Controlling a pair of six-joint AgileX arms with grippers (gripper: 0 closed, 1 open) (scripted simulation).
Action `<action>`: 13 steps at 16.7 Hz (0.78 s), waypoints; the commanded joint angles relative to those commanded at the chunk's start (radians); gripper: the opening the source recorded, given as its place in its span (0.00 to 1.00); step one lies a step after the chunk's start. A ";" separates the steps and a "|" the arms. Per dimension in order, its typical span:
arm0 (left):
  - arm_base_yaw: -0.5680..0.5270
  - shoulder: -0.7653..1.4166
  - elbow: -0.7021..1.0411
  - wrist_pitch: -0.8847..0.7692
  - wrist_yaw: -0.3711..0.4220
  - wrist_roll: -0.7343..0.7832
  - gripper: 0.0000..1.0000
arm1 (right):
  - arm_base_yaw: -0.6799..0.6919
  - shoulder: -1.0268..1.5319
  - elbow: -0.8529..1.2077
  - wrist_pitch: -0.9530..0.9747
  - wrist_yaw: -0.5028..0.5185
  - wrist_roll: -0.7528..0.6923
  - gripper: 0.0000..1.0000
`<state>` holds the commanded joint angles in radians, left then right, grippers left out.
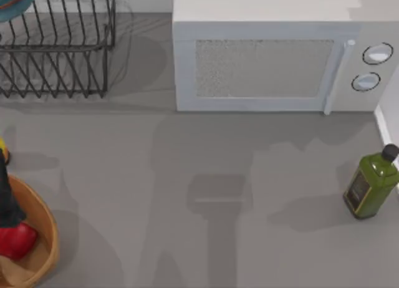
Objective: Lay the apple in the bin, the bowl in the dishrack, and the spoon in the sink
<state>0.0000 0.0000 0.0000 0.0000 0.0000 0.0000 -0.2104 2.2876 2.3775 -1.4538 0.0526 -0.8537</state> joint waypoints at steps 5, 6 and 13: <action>0.000 0.000 0.000 0.000 0.000 0.000 1.00 | 0.018 0.268 0.207 -0.132 -0.023 -0.006 0.00; 0.000 0.000 0.000 0.000 0.000 0.000 1.00 | 0.022 0.293 0.222 -0.147 -0.027 -0.006 0.00; 0.000 0.000 0.000 0.000 0.000 0.000 1.00 | 0.020 0.314 0.228 -0.155 -0.028 -0.005 0.00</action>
<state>0.0000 0.0000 0.0000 0.0000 0.0000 0.0000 -0.1906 2.6017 2.6055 -1.6092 0.0249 -0.8591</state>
